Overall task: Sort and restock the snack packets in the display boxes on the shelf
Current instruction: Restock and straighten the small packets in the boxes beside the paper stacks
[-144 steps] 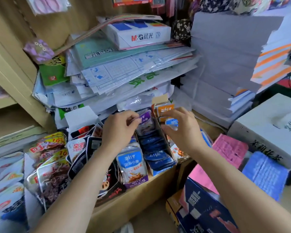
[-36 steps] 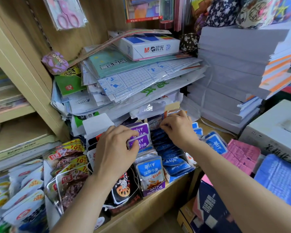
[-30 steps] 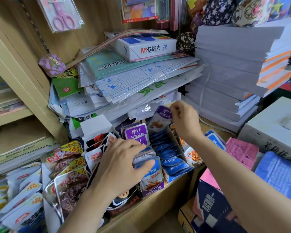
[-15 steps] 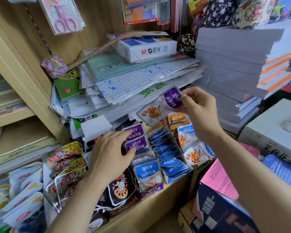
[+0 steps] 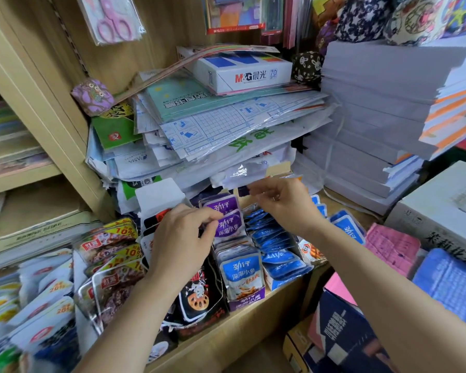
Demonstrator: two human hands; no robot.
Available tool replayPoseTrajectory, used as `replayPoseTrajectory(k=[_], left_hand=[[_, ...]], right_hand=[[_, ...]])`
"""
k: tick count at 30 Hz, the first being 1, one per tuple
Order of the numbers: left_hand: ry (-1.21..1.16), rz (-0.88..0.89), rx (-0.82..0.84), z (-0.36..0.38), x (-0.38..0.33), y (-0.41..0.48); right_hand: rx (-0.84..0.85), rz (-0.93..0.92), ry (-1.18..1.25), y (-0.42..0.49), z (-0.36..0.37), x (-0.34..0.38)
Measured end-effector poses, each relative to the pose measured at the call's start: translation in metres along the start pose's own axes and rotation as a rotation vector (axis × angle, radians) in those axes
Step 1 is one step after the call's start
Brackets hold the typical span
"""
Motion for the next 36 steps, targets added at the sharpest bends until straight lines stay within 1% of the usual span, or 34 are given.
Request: replayPoseTrajectory(k=[1,3,6,8,10,11,14,17,20,23,26,28,30,33,36], left_hand=[[0.027,0.002,-0.005,0.0,0.002,0.001],[0.06,0.012,-0.017,0.001,0.004,0.001],[-0.011,0.008,-0.026,0.0,0.006,0.002],[-0.075,0.058,-0.018,-0.003,0.003,0.001],[-0.102,0.12,0.064,0.002,-0.003,-0.004],[-0.071,0.151,0.121,0.007,-0.007,-0.007],[0.083,0.243,0.259,0.021,-0.011,-0.015],[0.105,0.243,0.288,0.023,-0.008,-0.019],[0.104,0.219,0.29,0.022,-0.003,-0.02],[0.047,0.186,0.28,0.018,-0.002,-0.019],[-0.066,0.164,0.271,0.013,-0.003,-0.019],[-0.144,0.174,0.295,0.011,-0.006,-0.021],[-0.188,0.181,0.358,0.014,-0.008,-0.024],[-0.151,0.187,0.433,0.017,-0.013,-0.03],[-0.075,0.167,0.429,0.018,-0.012,-0.032]], right_hand=[[-0.005,-0.007,-0.031,0.0,-0.003,0.001],[0.07,0.003,-0.022,-0.003,0.002,0.004],[0.334,0.048,0.067,-0.017,0.028,0.017],[0.519,0.053,-0.044,-0.033,0.048,0.017],[0.611,0.038,-0.191,-0.05,0.059,0.009],[0.604,0.016,-0.223,-0.056,0.059,0.008],[0.489,-0.059,-0.214,-0.068,0.047,0.013],[0.384,-0.15,-0.234,-0.078,0.037,0.02],[0.313,-0.157,-0.24,-0.086,0.036,0.019],[0.261,-0.167,-0.164,-0.093,0.037,0.021],[0.197,-0.188,-0.159,-0.099,0.031,0.022],[0.141,-0.202,-0.156,-0.104,0.023,0.022],[0.092,-0.21,-0.129,-0.108,0.018,0.023],[0.058,-0.173,-0.025,-0.108,0.01,0.021],[0.055,-0.03,0.051,-0.102,-0.001,0.01]])
Point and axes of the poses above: each hand's wrist, its own y-axis towards the middle knuckle, its own z-axis out of the palm, x = y × z, the point moved 10 cm from there along y, towards the middle knuckle, and after that the axes turned 7 degrees about y, right-handed, at the moved point
